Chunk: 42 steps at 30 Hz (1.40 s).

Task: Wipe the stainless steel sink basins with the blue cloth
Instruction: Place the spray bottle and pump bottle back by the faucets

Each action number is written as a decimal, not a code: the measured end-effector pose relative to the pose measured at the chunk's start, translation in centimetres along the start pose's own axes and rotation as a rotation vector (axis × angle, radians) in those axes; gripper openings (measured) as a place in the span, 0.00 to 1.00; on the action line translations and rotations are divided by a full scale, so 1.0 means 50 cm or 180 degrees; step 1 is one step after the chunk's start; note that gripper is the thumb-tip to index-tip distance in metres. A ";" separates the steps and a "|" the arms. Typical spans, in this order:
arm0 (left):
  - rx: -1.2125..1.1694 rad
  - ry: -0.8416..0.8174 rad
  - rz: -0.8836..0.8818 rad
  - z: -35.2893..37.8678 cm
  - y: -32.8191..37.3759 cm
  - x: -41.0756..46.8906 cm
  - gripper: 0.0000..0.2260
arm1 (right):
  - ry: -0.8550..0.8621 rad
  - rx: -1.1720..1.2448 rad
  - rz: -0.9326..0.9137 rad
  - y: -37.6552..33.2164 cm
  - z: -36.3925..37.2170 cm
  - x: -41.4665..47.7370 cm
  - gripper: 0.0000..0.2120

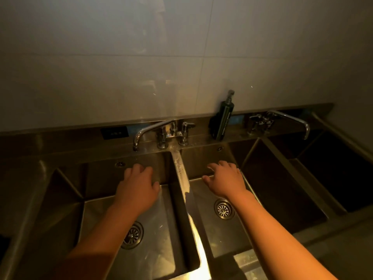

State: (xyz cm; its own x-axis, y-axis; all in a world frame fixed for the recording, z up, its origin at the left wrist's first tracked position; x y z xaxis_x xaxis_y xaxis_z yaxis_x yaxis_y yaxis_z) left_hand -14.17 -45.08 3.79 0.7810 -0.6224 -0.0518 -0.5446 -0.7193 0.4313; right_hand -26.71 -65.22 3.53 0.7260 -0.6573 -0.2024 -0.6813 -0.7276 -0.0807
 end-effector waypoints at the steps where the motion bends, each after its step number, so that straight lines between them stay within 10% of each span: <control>1: -0.0019 -0.0013 0.0003 0.004 0.011 0.006 0.16 | -0.0002 0.0007 0.0012 0.009 -0.001 0.004 0.26; 26: -0.0099 0.0149 -0.0431 0.203 0.434 0.322 0.19 | 0.0173 0.0839 -0.0594 0.347 -0.096 0.422 0.21; 42: 0.0013 0.0091 -0.0353 0.330 0.394 0.487 0.20 | 0.0206 0.2605 -0.0168 0.268 0.018 0.631 0.42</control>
State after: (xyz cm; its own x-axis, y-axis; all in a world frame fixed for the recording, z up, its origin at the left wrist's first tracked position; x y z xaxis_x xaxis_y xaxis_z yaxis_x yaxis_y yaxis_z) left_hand -10.92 -79.50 -3.84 0.8448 -0.5300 -0.0733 -0.4557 -0.7845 0.4206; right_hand -13.02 -95.54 -4.83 0.7459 -0.6544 -0.1238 -0.4810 -0.4007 -0.7797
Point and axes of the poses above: each hand's wrist, its own x-axis towards the middle knuckle, its own z-axis out of the palm, y = z × x, the point moved 1 cm from there along x, towards the middle knuckle, and after that the axes turned 6 degrees about -x, right-handed, at the moved point
